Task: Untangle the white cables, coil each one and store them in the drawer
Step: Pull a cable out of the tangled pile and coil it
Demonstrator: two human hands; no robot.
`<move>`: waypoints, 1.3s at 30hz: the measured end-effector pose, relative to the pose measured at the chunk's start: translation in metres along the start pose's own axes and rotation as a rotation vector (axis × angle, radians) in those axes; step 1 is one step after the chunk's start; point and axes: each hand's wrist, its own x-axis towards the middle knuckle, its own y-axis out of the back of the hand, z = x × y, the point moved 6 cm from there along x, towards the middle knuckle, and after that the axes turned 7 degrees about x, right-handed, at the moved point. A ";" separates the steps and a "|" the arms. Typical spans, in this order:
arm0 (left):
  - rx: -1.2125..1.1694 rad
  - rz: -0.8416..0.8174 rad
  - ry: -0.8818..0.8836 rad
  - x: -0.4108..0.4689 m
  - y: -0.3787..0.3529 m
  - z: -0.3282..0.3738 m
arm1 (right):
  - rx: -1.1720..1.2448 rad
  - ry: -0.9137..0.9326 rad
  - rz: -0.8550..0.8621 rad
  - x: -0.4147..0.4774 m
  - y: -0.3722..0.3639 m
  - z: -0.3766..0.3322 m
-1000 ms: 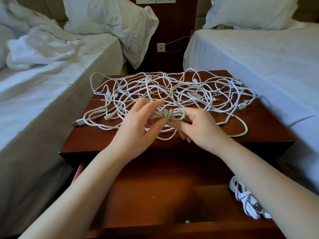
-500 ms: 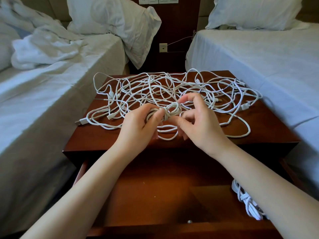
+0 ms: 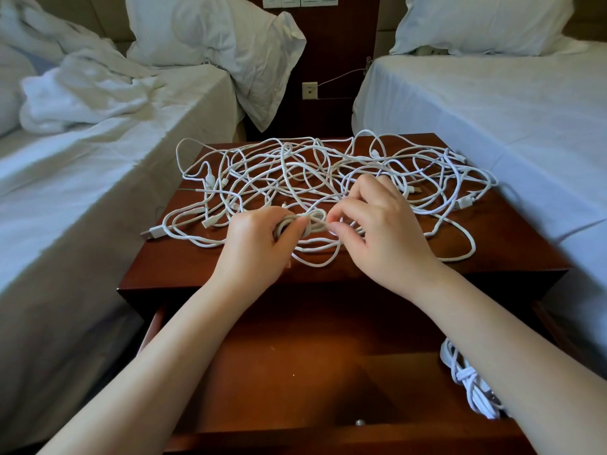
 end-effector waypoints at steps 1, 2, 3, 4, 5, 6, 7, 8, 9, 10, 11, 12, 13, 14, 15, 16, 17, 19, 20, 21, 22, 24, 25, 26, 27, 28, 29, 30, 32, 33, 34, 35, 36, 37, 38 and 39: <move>0.001 -0.002 0.008 0.000 0.000 0.000 | 0.032 -0.014 -0.006 0.001 0.000 0.001; -0.005 -0.014 0.017 0.000 0.000 -0.001 | 0.086 -0.040 -0.014 0.001 0.000 0.001; -0.013 -0.035 0.024 -0.001 -0.002 0.000 | 0.152 -0.076 -0.018 0.001 0.000 0.003; -0.020 -0.062 0.025 -0.001 -0.004 0.001 | 0.219 -0.113 -0.015 0.001 0.002 0.004; -0.023 -0.089 0.023 -0.002 -0.007 0.002 | 0.284 -0.146 -0.007 0.001 0.003 0.005; -0.023 -0.111 0.018 -0.003 -0.009 0.004 | 0.346 -0.176 -0.002 0.001 0.005 0.005; -0.025 -0.127 0.016 -0.003 -0.011 0.005 | 0.407 -0.203 -0.005 0.001 0.006 0.005; -0.034 -0.136 0.018 -0.003 -0.011 0.007 | 0.462 -0.228 -0.015 0.001 0.007 0.004; -0.050 -0.138 0.023 -0.003 -0.011 0.007 | 0.509 -0.250 -0.024 0.001 0.007 0.004; -0.066 -0.135 0.027 -0.004 -0.010 0.008 | 0.543 -0.268 -0.027 0.001 0.007 0.003; -0.080 -0.131 0.029 -0.003 -0.009 0.008 | 0.563 -0.283 -0.027 0.000 0.007 0.004; -0.091 -0.131 0.031 -0.004 -0.008 0.009 | 0.573 -0.295 -0.027 0.000 0.007 0.004; -0.104 -0.134 0.034 -0.004 -0.008 0.009 | 0.579 -0.305 -0.027 -0.001 0.006 0.005; -0.120 -0.138 0.041 -0.004 -0.007 0.009 | 0.584 -0.313 -0.027 -0.001 0.005 0.006; -0.138 -0.141 0.050 -0.004 -0.007 0.010 | 0.590 -0.321 -0.024 -0.001 0.005 0.007; -0.156 -0.143 0.060 -0.004 -0.007 0.010 | 0.595 -0.328 -0.019 -0.002 0.005 0.008; -0.175 -0.143 0.071 -0.004 -0.006 0.011 | 0.600 -0.331 -0.011 -0.002 0.005 0.010; -0.234 -0.141 0.109 -0.004 -0.004 0.012 | 0.604 -0.322 0.005 -0.003 0.006 0.012; -0.277 -0.137 0.138 -0.004 -0.004 0.011 | 0.601 -0.303 0.015 -0.002 0.007 0.012; -0.321 -0.129 0.166 -0.004 -0.003 0.011 | 0.588 -0.274 0.032 -0.002 0.009 0.011; -0.358 -0.119 0.184 -0.004 -0.002 0.010 | 0.563 -0.232 0.052 0.000 0.011 0.010; -0.388 -0.117 0.193 -0.004 -0.001 0.010 | 0.490 -0.146 0.088 0.001 0.013 0.010; -0.390 -0.127 0.192 -0.004 -0.001 0.010 | 0.457 -0.117 0.097 0.001 0.014 0.011; -0.385 -0.140 0.191 -0.005 -0.002 0.011 | 0.430 -0.099 0.099 0.000 0.013 0.012; -0.373 -0.149 0.188 -0.005 -0.003 0.012 | 0.408 -0.090 0.095 -0.001 0.013 0.013; -0.356 -0.152 0.185 -0.006 -0.004 0.013 | 0.386 -0.083 0.089 -0.002 0.013 0.014; -0.341 -0.153 0.183 -0.006 -0.004 0.012 | 0.361 -0.073 0.086 -0.002 0.013 0.013; -0.326 -0.153 0.178 -0.005 -0.004 0.013 | 0.339 -0.057 0.085 -0.003 0.014 0.012; -0.298 -0.161 0.162 -0.005 -0.005 0.013 | 0.313 -0.010 0.081 -0.003 0.015 0.009; -0.293 -0.164 0.163 -0.005 -0.005 0.013 | 0.306 0.020 0.073 -0.003 0.016 0.007; -0.300 -0.161 0.173 -0.005 -0.005 0.012 | 0.298 0.052 0.064 -0.003 0.015 0.006; -0.308 -0.151 0.185 -0.005 -0.004 0.011 | 0.287 0.079 0.057 -0.003 0.014 0.004; -0.315 -0.133 0.192 -0.004 -0.003 0.010 | 0.275 0.096 0.050 -0.003 0.013 0.004; -0.321 -0.115 0.194 -0.004 -0.001 0.009 | 0.266 0.104 0.044 -0.004 0.012 0.004; -0.333 -0.103 0.197 -0.003 -0.001 0.008 | 0.261 0.105 0.037 -0.004 0.011 0.004; -0.349 -0.098 0.203 -0.003 0.000 0.008 | 0.259 0.103 0.030 -0.004 0.010 0.004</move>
